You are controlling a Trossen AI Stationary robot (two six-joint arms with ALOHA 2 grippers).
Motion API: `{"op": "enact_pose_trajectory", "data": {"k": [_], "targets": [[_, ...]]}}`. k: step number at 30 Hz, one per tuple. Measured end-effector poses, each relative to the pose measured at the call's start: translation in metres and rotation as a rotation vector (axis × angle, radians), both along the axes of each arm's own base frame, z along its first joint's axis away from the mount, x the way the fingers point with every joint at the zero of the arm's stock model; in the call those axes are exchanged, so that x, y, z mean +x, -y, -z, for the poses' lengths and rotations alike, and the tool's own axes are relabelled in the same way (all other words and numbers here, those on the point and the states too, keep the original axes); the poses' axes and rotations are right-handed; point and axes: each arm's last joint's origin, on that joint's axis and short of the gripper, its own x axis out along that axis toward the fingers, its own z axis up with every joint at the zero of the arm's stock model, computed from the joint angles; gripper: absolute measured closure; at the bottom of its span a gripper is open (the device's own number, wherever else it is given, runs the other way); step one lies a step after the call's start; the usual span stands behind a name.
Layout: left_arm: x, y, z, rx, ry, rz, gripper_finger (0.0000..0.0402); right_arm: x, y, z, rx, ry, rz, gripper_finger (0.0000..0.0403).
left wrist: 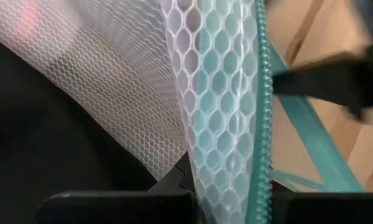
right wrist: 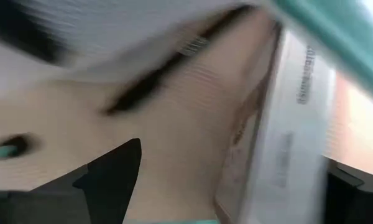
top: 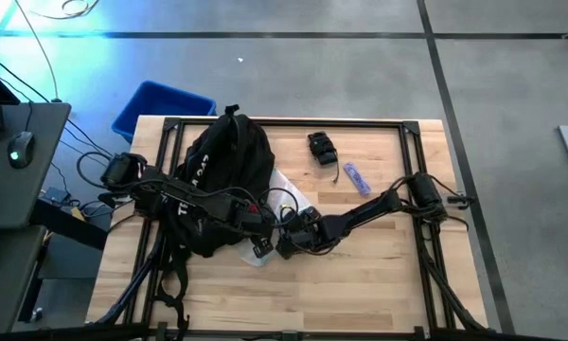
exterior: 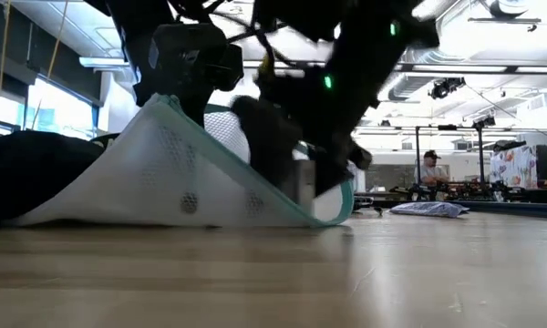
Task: Unpack backpack
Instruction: Remove the game card from the zip bag
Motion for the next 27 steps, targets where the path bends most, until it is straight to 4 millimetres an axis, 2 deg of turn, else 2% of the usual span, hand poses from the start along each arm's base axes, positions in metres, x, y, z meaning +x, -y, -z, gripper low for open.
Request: {"op": "enact_pose_trajectory", "data": {"k": [7, 12, 16, 22, 27], "targets": [[0.0, 0.0, 0.0, -0.002, 0.002, -0.006, 0.0402, -0.006, 0.005, 0.004, 0.022, -0.045, 0.091, 0.0075], [0.0, 0.002, 0.0, 0.004, 0.002, 0.004, 0.0402, -0.01, 0.008, 0.009, -0.011, -0.046, 0.127, 0.0101], [0.0, 0.001, 0.0, 0.005, 0.003, 0.004, 0.0402, -0.007, 0.007, 0.005, -0.016, -0.031, 0.13, 0.0171], [0.0, 0.001, 0.0, 0.008, 0.004, 0.006, 0.0402, -0.006, -0.001, -0.008, 0.011, -0.079, 0.108, 0.0354], [0.0, 0.001, 0.0, 0.028, 0.007, 0.006, 0.0402, -0.01, -0.008, -0.023, 0.002, -0.195, 0.069, 0.036]]}}
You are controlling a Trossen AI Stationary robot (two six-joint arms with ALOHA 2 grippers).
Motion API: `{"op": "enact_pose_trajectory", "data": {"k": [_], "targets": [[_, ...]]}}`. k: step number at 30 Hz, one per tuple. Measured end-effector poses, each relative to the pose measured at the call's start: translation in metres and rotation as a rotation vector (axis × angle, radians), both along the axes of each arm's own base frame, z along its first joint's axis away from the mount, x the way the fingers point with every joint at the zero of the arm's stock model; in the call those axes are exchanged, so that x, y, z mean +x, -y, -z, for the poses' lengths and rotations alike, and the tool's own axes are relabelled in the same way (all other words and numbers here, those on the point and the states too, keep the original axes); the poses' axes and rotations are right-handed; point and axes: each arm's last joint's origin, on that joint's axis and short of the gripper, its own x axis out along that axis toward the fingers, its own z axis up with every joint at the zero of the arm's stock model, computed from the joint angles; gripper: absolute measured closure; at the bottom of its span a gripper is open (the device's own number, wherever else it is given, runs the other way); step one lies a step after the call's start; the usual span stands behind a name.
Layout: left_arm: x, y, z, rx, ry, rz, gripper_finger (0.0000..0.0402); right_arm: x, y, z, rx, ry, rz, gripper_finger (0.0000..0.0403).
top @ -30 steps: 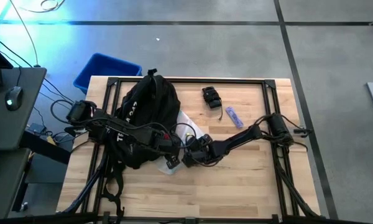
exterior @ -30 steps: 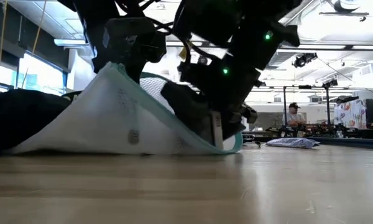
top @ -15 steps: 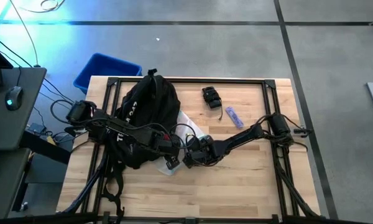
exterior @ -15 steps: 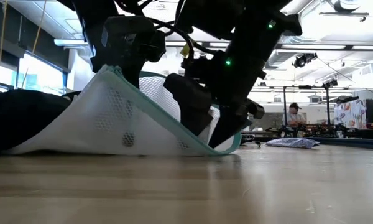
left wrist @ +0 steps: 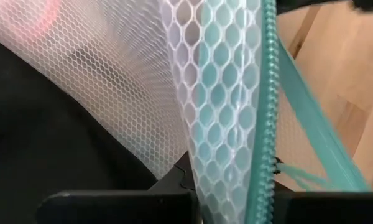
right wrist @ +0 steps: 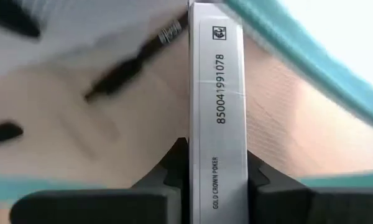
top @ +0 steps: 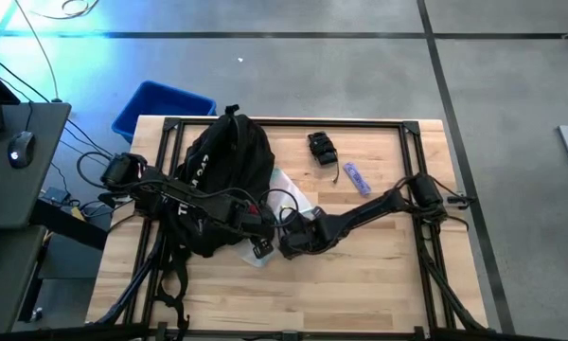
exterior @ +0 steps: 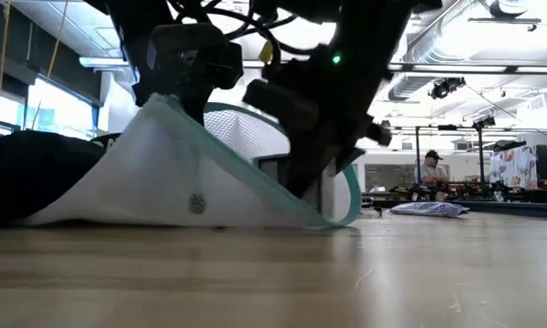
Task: Unpack backpack
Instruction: Remove the game card from the zip bag
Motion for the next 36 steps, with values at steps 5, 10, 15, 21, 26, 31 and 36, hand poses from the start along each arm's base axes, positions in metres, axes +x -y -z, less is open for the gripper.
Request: {"op": "enact_pose_trajectory", "data": {"k": [5, 10, 15, 21, 26, 31, 36], "targets": [[0.0, 0.0, 0.0, 0.006, 0.003, -0.007, 0.0402, -0.013, -0.015, -0.039, 0.001, -0.064, -0.111, 0.036], [0.0, -0.001, 0.0, 0.016, 0.005, -0.02, 0.0402, -0.039, -0.032, -0.079, 0.152, -0.089, -0.343, 0.036], [0.0, -0.001, 0.0, 0.013, 0.01, -0.041, 0.0402, -0.093, -0.029, -0.089, 0.234, -0.175, -0.324, 0.036], [0.001, -0.001, -0.001, 0.006, 0.023, -0.066, 0.0402, -0.166, 0.018, -0.065, 0.316, -0.122, -0.025, 0.036], [0.003, -0.001, -0.002, -0.005, 0.051, -0.076, 0.0402, -0.192, 0.074, -0.038, 0.384, 0.083, 0.197, 0.036], [0.007, 0.001, -0.004, -0.036, 0.099, -0.104, 0.0402, -0.202, 0.133, -0.021, 0.314, 0.207, 0.363, 0.036], [0.011, 0.001, -0.006, -0.072, 0.147, -0.151, 0.0402, -0.207, 0.192, -0.012, 0.242, 0.254, 0.424, 0.0352]]}}
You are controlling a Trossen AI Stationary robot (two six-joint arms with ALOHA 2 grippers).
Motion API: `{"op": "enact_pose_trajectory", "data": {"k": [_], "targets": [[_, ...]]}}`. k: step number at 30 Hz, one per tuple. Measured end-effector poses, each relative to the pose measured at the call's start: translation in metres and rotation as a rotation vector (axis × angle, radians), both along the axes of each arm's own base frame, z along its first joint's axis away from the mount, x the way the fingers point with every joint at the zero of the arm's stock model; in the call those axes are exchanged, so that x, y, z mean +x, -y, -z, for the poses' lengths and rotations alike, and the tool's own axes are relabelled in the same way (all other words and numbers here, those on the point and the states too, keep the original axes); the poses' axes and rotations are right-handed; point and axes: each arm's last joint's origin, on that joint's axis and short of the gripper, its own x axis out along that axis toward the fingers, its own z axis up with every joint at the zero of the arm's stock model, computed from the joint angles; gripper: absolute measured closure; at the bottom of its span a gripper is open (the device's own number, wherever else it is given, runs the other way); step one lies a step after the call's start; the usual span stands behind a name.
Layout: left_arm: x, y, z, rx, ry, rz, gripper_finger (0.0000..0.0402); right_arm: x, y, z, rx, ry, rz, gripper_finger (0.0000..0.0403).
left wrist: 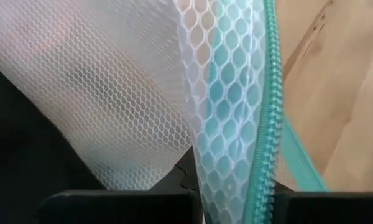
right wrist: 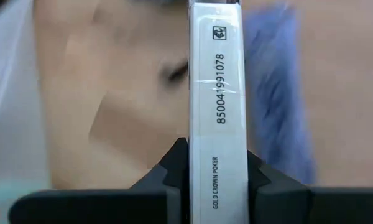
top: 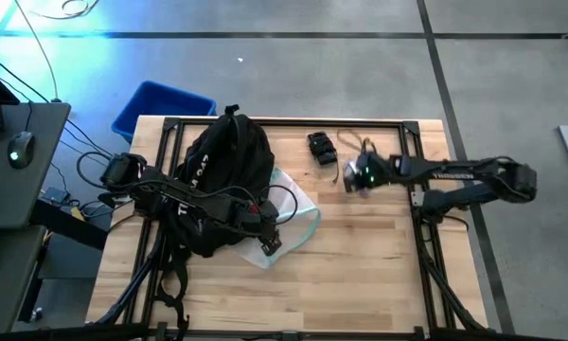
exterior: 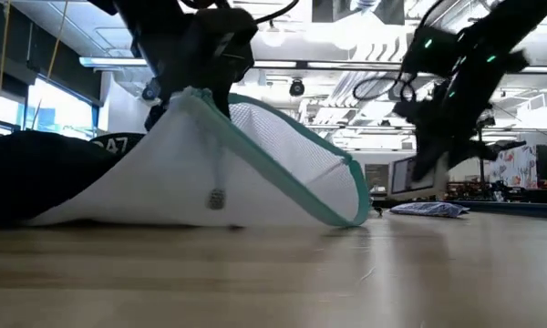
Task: Unpack backpack
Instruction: Remove the game card from the zip bag
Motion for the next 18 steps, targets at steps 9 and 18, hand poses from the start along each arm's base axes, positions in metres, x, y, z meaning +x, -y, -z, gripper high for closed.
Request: {"op": "enact_pose_trajectory", "data": {"k": [9, 18], "targets": [[0.003, -0.002, -0.002, -0.038, 0.048, -0.124, 0.0402, -0.008, 0.058, 0.012, -0.093, 0.026, 0.005, 0.0312], [0.006, -0.005, -0.003, -0.084, 0.085, -0.213, 0.0402, -0.014, 0.077, 0.001, -0.181, 0.047, -0.098, 0.0215]]}}
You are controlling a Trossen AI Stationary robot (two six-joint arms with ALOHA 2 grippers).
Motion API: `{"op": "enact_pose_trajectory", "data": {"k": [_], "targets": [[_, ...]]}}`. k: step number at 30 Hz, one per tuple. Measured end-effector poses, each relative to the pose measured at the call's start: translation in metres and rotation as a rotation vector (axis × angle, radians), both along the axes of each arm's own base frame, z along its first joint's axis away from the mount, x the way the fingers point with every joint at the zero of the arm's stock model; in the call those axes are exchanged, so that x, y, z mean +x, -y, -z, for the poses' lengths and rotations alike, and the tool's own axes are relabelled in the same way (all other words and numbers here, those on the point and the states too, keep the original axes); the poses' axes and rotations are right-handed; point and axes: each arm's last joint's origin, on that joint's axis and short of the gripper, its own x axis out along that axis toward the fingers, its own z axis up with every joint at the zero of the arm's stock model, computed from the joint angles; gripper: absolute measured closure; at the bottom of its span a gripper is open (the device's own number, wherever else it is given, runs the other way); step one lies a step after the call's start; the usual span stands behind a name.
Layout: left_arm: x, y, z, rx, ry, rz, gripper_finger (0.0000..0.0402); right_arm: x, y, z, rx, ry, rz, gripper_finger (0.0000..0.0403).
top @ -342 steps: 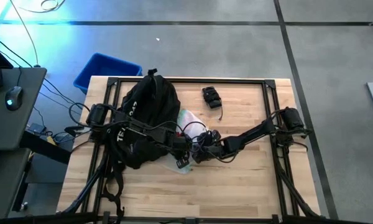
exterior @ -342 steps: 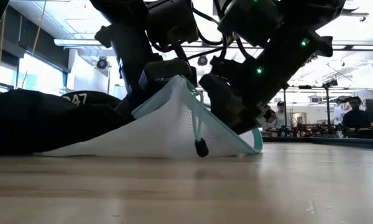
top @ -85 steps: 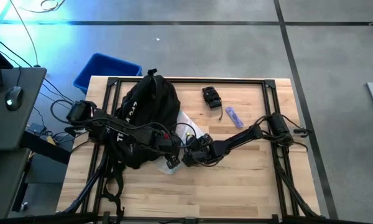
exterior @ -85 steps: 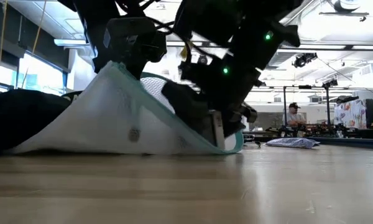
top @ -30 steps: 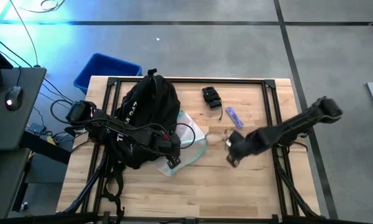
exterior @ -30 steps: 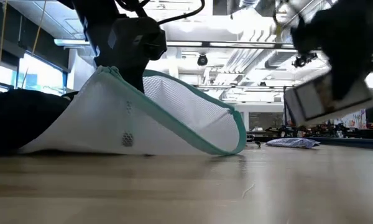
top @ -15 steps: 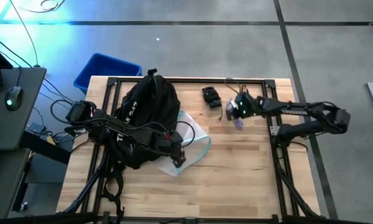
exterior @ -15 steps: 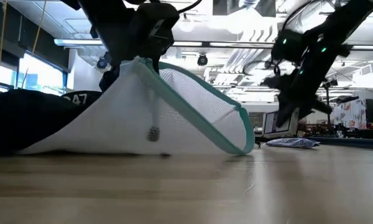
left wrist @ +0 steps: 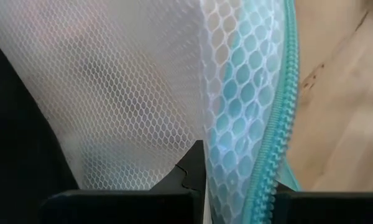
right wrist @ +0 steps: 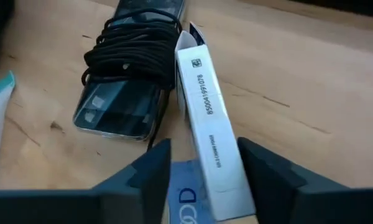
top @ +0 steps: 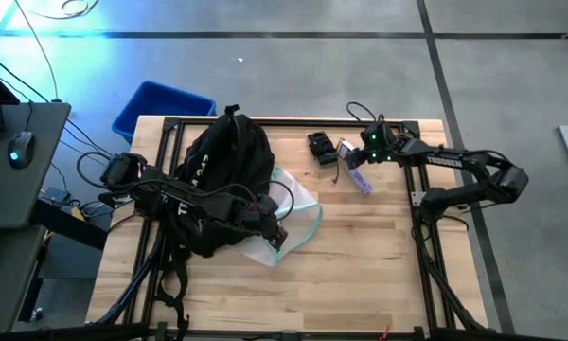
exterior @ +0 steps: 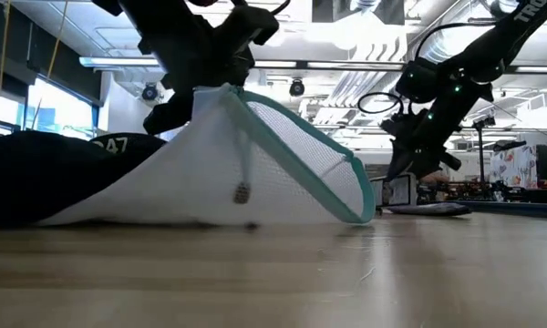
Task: Unpack backpack
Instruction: Remove the game card from the zip bag, then remove the blue earphones from the zip bag
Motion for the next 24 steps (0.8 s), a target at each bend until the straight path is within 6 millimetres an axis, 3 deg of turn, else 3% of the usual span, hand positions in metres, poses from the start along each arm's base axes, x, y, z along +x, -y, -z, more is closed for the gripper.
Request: {"op": "enact_pose_trajectory", "data": {"k": [3, 6, 11, 17, 24], "targets": [[0.001, 0.0, -0.001, -0.011, 0.017, -0.013, 0.0402, 0.008, -0.003, -0.008, 0.007, 0.035, -0.128, 0.0183], [0.005, -0.001, -0.003, -0.026, 0.056, -0.016, 0.0402, 0.024, -0.022, -0.021, -0.001, 0.083, -0.269, 0.0171], [0.013, -0.008, -0.009, -0.041, 0.138, -0.028, 0.0402, 0.054, -0.083, -0.038, -0.037, 0.167, -0.518, 0.0177], [0.016, -0.018, -0.01, 0.008, 0.154, 0.006, 0.0402, 0.071, -0.155, -0.049, -0.019, 0.3, -0.761, 0.0191], [0.017, -0.02, -0.008, 0.084, 0.13, 0.115, 0.0402, 0.089, -0.196, -0.034, -0.057, 0.331, -0.76, 0.0198]]}}
